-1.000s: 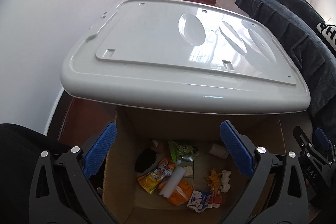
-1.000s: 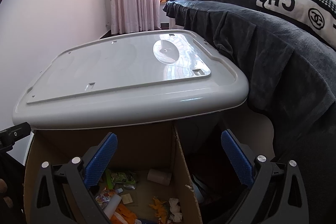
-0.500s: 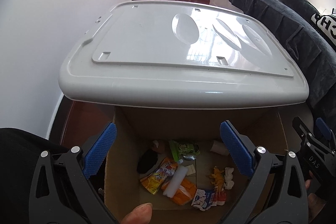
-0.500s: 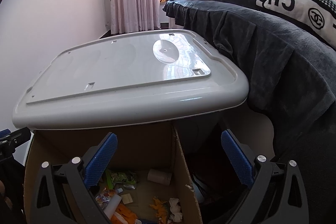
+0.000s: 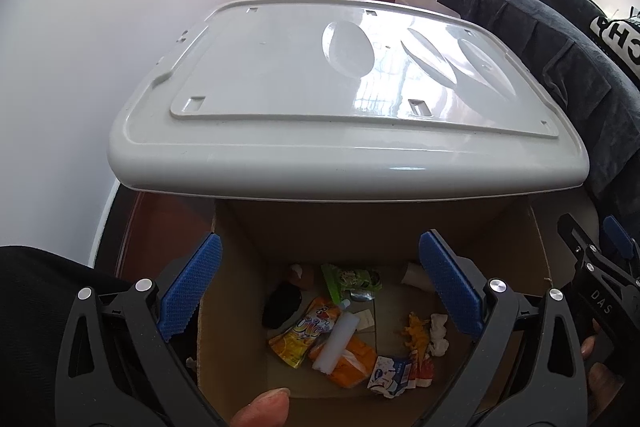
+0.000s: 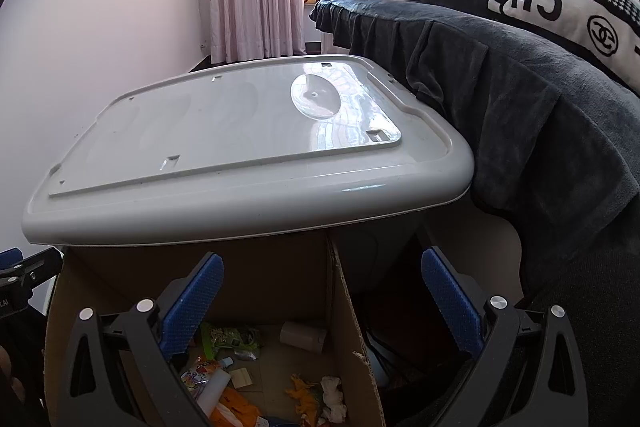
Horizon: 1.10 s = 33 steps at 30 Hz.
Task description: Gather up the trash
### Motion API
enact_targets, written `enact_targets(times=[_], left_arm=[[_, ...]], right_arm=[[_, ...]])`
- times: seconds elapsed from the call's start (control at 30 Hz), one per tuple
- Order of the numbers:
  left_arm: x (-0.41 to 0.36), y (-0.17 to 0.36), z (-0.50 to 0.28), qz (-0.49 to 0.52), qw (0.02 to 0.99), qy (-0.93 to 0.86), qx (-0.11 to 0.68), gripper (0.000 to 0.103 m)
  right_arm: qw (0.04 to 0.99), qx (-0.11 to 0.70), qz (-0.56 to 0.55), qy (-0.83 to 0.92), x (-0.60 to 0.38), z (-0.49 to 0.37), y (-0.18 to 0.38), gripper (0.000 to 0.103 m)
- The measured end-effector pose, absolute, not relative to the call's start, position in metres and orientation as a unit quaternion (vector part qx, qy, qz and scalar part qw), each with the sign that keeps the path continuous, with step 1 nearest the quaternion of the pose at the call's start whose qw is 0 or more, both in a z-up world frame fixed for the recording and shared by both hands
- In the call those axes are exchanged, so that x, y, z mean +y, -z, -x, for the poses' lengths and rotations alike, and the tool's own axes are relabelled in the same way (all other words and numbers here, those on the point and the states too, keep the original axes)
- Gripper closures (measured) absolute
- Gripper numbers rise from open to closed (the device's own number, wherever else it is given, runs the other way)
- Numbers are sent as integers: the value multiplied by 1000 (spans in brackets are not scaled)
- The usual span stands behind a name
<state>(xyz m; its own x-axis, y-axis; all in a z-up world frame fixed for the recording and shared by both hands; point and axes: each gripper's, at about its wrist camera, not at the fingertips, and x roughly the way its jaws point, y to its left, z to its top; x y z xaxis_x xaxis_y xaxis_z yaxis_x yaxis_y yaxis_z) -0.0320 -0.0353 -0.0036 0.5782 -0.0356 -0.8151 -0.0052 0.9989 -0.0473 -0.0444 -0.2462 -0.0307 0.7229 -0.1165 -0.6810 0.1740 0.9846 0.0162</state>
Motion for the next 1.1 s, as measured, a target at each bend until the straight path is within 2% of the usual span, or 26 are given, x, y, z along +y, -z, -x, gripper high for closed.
enact_targets(times=[1.1], left_arm=[[-39,5,32,13,888,15,459,7]], right_arm=[[927,365,-39,78,-247,45,31,5]])
